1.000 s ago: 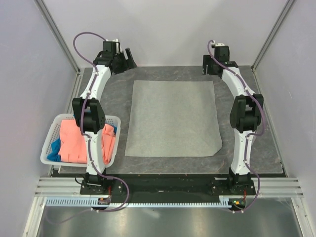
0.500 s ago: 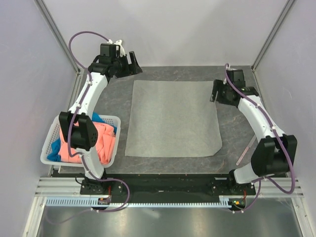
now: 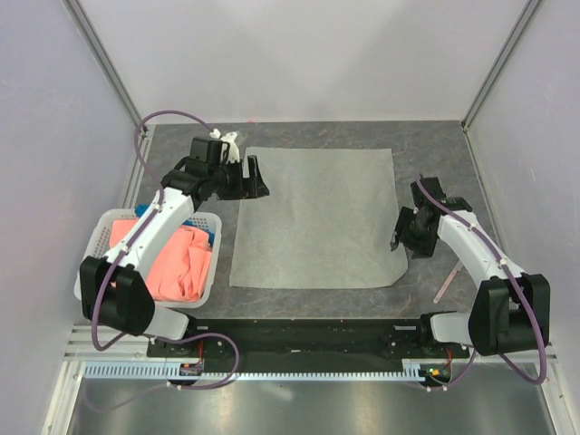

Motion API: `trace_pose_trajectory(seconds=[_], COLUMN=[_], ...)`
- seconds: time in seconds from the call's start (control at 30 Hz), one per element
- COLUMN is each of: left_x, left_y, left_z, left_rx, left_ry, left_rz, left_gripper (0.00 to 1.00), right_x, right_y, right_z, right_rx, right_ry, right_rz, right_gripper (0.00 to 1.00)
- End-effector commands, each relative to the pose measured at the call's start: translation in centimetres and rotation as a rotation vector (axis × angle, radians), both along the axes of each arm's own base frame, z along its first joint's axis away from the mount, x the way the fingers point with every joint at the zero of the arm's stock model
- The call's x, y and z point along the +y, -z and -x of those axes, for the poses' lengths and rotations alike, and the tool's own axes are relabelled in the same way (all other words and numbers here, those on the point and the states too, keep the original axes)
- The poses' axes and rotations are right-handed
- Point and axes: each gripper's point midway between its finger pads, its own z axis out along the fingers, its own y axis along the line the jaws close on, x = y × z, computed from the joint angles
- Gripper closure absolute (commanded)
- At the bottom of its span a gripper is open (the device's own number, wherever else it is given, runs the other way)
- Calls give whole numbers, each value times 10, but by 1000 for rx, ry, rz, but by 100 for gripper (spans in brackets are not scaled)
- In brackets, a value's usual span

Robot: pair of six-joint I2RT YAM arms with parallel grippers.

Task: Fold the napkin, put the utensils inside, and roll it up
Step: Fold the napkin

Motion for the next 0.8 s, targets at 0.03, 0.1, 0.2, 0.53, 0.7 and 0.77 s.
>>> trace_pose_trajectory(seconds=[0.03,0.1,0.2,0.53,0.7,0.77], left_x=[6,6,4,6,6,6], left_y=[-26,-28,-31,-33,-34,-35], left_z=[3,3,4,5,5,6], left_rx=[-158,-165,-168,-175,-179,-180], left_ry=[20,22,31,30,29,28], left_rz=[-16,-12,-3,-12,-13,-11], left_gripper=[12,11,11,12,12,12], right_x=[4,4,7,14,15,13], right_y=[8,13,21,47,56,54], right_z=[31,36,41,46,46,42], right_rx=[69,86,121,194,211,201], right_ry=[63,78,75,52,44,41], right_rz=[-27,-29,-26,31,41,57], right_gripper=[37,40,43,45,63,79])
